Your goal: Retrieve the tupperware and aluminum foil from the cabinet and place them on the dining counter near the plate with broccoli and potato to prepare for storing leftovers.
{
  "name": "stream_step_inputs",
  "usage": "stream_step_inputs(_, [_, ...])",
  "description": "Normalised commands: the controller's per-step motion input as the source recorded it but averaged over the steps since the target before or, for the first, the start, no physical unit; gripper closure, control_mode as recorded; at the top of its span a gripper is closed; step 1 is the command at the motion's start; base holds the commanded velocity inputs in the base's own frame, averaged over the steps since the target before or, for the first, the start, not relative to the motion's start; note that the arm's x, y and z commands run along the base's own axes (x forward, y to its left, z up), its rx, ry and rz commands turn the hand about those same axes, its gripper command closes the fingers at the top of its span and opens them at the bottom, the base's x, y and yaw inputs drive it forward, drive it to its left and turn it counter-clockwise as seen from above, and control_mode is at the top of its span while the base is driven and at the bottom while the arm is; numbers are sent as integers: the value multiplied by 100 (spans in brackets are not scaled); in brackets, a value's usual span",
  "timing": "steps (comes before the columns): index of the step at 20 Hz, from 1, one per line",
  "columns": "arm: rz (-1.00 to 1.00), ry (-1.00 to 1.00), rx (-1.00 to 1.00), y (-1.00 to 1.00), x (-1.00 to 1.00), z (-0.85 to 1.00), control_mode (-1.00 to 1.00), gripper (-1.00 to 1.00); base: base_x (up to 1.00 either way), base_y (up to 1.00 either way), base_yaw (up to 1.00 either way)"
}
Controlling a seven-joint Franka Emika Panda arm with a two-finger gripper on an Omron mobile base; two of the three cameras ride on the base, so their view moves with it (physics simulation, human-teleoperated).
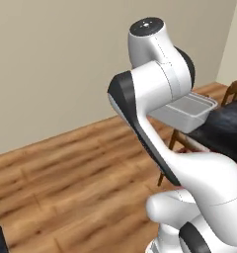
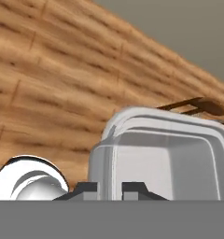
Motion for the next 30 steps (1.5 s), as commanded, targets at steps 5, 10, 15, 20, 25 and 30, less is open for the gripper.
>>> stream_step_inputs(5, [0,0,0,0,0,0,100,100,100,11,-18])
stream_step_inputs(10, [0,0,0,0,0,0,100,100,100,9,-24])
stream_step_inputs(15, [0,0,0,0,0,0,100,100,100,12,-32])
stream_step_inputs(20, [0,0,0,0,0,0,100,100,100,17,-47])
stream_step_inputs(25, [0,0,0,0,0,0,100,100,95,18,-57])
stream_step_inputs(30, [0,0,0,0,0,0,100,100,84,20,-62])
